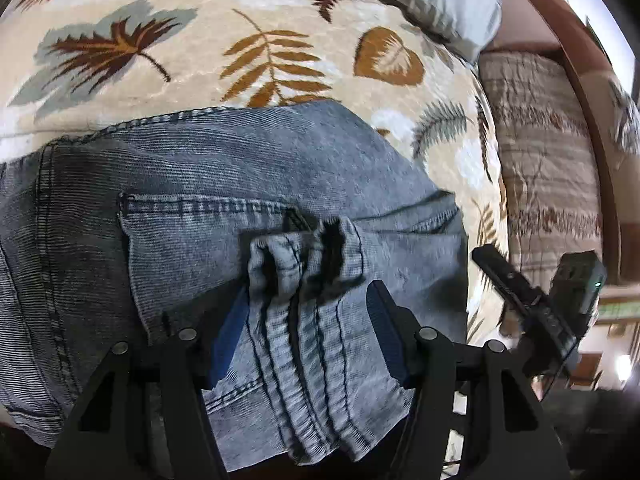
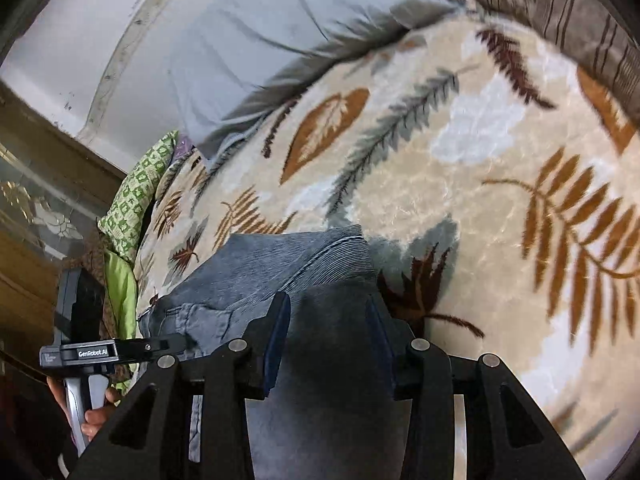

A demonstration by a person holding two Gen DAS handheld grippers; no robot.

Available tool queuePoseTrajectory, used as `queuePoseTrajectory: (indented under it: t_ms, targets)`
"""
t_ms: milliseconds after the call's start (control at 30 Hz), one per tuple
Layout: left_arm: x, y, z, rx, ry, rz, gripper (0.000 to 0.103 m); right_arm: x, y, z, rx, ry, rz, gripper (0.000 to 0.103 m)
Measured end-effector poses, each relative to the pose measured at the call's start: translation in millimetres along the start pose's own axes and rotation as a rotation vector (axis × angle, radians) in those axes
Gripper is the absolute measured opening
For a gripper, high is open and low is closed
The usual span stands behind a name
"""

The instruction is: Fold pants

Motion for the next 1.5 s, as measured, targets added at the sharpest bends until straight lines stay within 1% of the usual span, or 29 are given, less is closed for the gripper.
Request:
queuePoseTrajectory:
  t_ms: [33, 67, 167, 200, 233, 267, 300, 333, 367, 400, 433, 467, 533, 600, 700, 800, 933, 1033, 1100, 1133, 1167, 1200, 1267, 1367, 1433, 1500]
  targets:
    - [1.3, 1.6, -1.1, -0.006, -0.004, 0.020, 0.060, 0.9, -3.3, -6.0, -0.004, 0.008, -0.011, 0.044]
    - [2.2, 2.1, -2.7, -0.011, -0.007, 0.037, 0.064, 1.2, -5.0, -11.1, 0.004, 0.019, -0.018, 0.046]
    - [2.7, -2.4, -11.1, -0.027, -0.005, 0.063, 0.076, -1.8, -4.9, -25.7, 0.031, 0.055, -0.025, 0.050]
    - [1.5, -6.7, -13.8, -0.034, -0.005, 0.057, 0.076, -2.5, -3.5, -30.5, 0.034, 0.065, -0.010, 0.050]
    - [0.5, -11.5, -16.0, -0.046, -0.007, 0.051, 0.076, -3.5, -1.1, -33.4, 0.030, 0.071, 0.009, 0.050]
    - [-0.4, -16.4, -17.8, -0.061, -0.013, 0.045, 0.073, -2.8, 0.2, -35.4, 0.027, 0.068, 0.031, 0.040]
    - [-0.1, -19.1, -18.2, -0.076, -0.020, 0.043, 0.063, -1.4, 2.8, -36.0, 0.026, 0.059, 0.061, 0.030]
    - [-0.3, -22.1, -19.6, -0.094, -0.017, 0.046, 0.032, 0.5, 5.0, -36.1, 0.012, 0.053, 0.096, 0.016]
    - [-0.2, -24.4, -21.5, -0.104, -0.004, 0.050, 0.022, 2.0, 6.6, -36.3, 0.011, 0.057, 0.114, 0.014]
    - [1.3, -27.3, -22.9, -0.110, 0.002, 0.053, 0.021, 4.6, 8.7, -34.5, 0.021, 0.055, 0.123, 0.012]
    - [4.5, -30.4, -21.1, -0.107, -0.012, 0.049, 0.018, 8.2, 12.3, -31.6, 0.031, 0.052, 0.141, 0.010]
    - [8.7, -35.0, -16.8, -0.114, -0.036, 0.040, 0.018, 12.8, 14.8, -27.0, 0.026, 0.034, 0.157, 0.010]
    - [18.9, -43.2, -9.6, -0.120, -0.086, 0.010, 0.018, 27.8, 20.3, -13.9, 0.032, -0.039, 0.175, 0.009]
    - [26.9, -45.4, -9.3, -0.101, -0.103, -0.010, 0.018, 36.7, 20.0, -13.2, 0.037, -0.059, 0.167, 0.009]
    - [29.3, -44.6, -19.6, -0.057, -0.096, -0.048, 0.020, 37.1, 15.7, -26.0, 0.012, -0.042, 0.180, 0.009]
    - [24.6, -37.7, -35.3, -0.019, -0.079, -0.069, 0.025, 31.8, 6.5, -39.4, -0.008, -0.027, 0.181, 0.009]
    - [19.9, -25.4, -52.5, -0.019, -0.071, -0.044, 0.030, 22.1, -6.8, -51.7, -0.038, -0.014, 0.206, 0.010]
    - [18.5, -25.8, -53.8, -0.019, -0.090, -0.054, 0.030, 16.0, -15.8, -59.1, -0.057, -0.001, 0.217, 0.012]
    - [19.0, -26.1, -51.8, -0.016, -0.083, -0.044, 0.030, 15.7, -17.3, -60.8, -0.059, 0.011, 0.214, 0.011]
    - [19.5, -27.3, -49.4, -0.018, -0.075, -0.036, 0.030, 17.7, -16.9, -59.2, -0.056, 0.016, 0.206, 0.014]
    - [19.1, -28.0, -45.5, -0.019, -0.068, -0.032, 0.031, 20.6, -15.8, -56.2, -0.050, 0.023, 0.191, 0.020]
    - [17.5, -29.0, -38.2, -0.020, -0.067, -0.033, 0.031, 24.1, -15.4, -50.0, -0.050, 0.021, 0.175, 0.022]
    - [13.0, -30.5, -24.0, -0.014, -0.088, -0.051, 0.037, 29.6, -14.4, -31.2, -0.043, -0.010, 0.158, 0.022]
    - [-1.2, -35.4, -0.5, -0.002, -0.116, -0.106, 0.038, 29.2, -7.7, 2.0, 0.010, -0.047, 0.158, 0.022]
    - [-12.0, -39.9, 10.4, -0.007, -0.133, -0.126, 0.038, 22.5, -1.9, 11.8, 0.019, -0.045, 0.189, 0.022]
    - [-20.7, -41.8, 15.0, -0.006, -0.141, -0.138, 0.040, 11.9, 4.6, 13.3, 0.025, -0.023, 0.223, 0.022]
Point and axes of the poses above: each gripper's, at about its wrist camera, not at the fingertips, and z roughly against the way its jaws point, y to its left, x to its top, the point moved 5 cm from there along -z, roughly the way its jaws point, and after that the axes turned 12 degrees about -y, right-handed, at the moved point
